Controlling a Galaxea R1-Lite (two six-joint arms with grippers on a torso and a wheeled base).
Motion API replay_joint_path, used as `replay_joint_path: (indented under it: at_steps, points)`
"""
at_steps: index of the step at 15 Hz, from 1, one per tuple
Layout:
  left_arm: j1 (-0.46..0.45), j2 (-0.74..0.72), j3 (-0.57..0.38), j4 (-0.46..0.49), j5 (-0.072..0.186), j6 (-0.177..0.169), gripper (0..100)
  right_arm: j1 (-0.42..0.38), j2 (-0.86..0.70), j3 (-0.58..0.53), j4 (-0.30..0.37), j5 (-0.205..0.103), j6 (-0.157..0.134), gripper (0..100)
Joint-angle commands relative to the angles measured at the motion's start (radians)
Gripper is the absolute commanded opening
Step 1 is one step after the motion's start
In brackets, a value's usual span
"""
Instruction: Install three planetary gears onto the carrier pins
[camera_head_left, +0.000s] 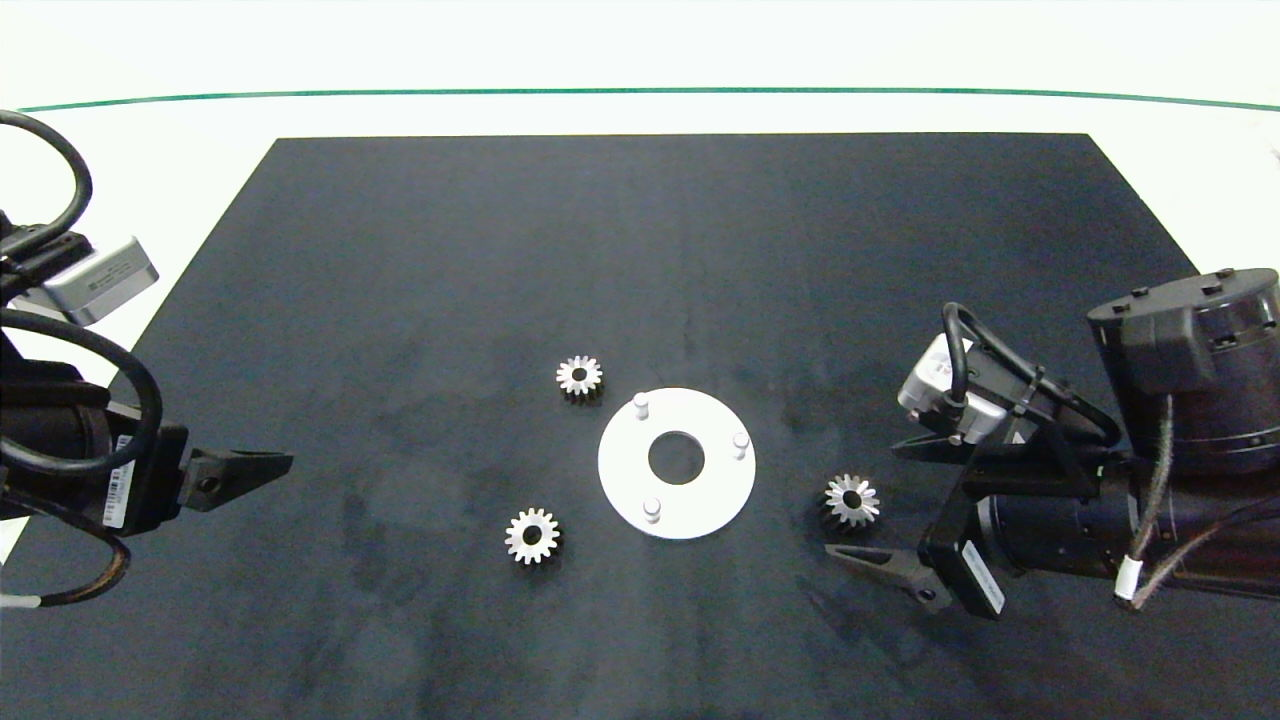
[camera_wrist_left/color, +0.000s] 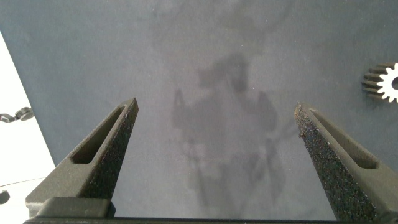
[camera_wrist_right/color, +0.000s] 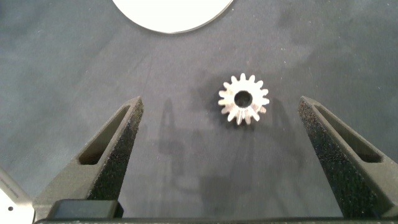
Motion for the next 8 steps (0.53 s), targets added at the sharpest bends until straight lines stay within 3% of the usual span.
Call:
replay_joint_path:
  at_steps: [1,4,8]
  points:
    - [-0.014,-0.016,0.0,0.004,0.001,0.001,100,-0.008,0.044,-0.018,-0.007,-0.005,0.0,100]
    - [-0.066,-0.022,0.008,0.006,0.003,-0.001,100,-0.029,0.084,-0.039,-0.009,-0.009,0.001,100]
    - [-0.068,-0.022,0.009,0.006,0.003,-0.001,100,-0.048,0.11,-0.036,-0.007,-0.009,0.003,100]
